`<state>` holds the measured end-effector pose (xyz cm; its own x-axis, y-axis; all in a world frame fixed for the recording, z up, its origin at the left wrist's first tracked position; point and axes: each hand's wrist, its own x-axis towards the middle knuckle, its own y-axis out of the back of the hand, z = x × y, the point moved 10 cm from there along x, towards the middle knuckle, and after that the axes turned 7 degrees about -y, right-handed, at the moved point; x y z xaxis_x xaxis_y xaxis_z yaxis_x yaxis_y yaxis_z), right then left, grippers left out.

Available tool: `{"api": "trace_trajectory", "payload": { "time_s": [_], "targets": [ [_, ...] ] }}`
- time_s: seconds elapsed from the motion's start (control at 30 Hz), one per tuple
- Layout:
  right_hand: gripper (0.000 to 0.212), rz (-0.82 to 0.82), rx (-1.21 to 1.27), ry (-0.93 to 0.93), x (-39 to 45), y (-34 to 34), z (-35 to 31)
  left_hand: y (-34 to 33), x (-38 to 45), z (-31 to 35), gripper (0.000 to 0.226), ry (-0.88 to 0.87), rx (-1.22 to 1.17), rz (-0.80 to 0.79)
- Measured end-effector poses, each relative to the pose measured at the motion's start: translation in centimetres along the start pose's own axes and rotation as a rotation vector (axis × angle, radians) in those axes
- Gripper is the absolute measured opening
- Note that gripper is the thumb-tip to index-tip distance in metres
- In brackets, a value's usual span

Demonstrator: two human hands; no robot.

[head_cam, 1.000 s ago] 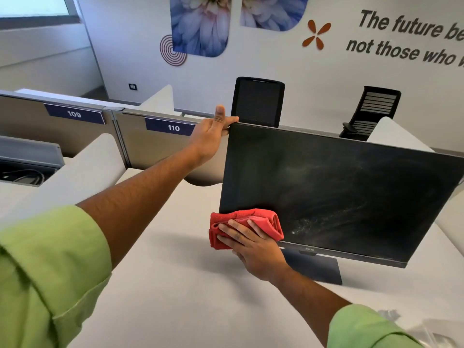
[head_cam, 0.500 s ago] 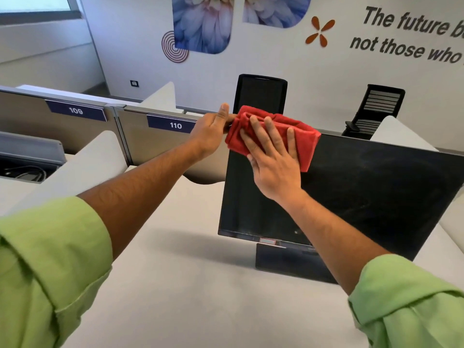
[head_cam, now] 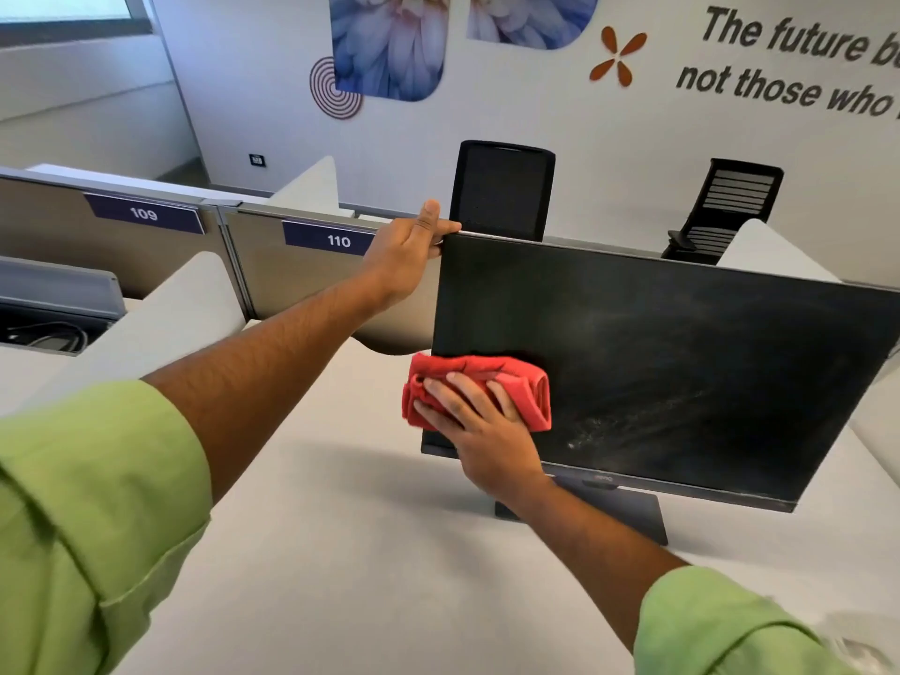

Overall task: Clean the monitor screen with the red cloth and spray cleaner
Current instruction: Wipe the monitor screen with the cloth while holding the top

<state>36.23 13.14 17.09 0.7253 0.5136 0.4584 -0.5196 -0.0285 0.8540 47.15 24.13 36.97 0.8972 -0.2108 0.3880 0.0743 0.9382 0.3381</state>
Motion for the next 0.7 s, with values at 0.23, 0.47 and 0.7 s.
{"api": "trace_trajectory", "payload": {
  "time_s": [0.23,0.47,0.7],
  "targets": [
    [0.086,-0.144,0.03,0.063,-7.1,-3.9,-2.6,0.0,-0.6,-0.2,0.055,-0.007,-0.021,0.022],
    [0.082,-0.005,-0.104,0.112,-3.7,-0.3,1.4,-0.8,-0.5,0.4,0.053,-0.02,-0.064,0.014],
    [0.076,0.214,-0.139,-0.089,4.3,8.6,10.0,-0.9,-0.1,-0.5,0.052,-0.011,-0.169,0.027]
  ]
}}
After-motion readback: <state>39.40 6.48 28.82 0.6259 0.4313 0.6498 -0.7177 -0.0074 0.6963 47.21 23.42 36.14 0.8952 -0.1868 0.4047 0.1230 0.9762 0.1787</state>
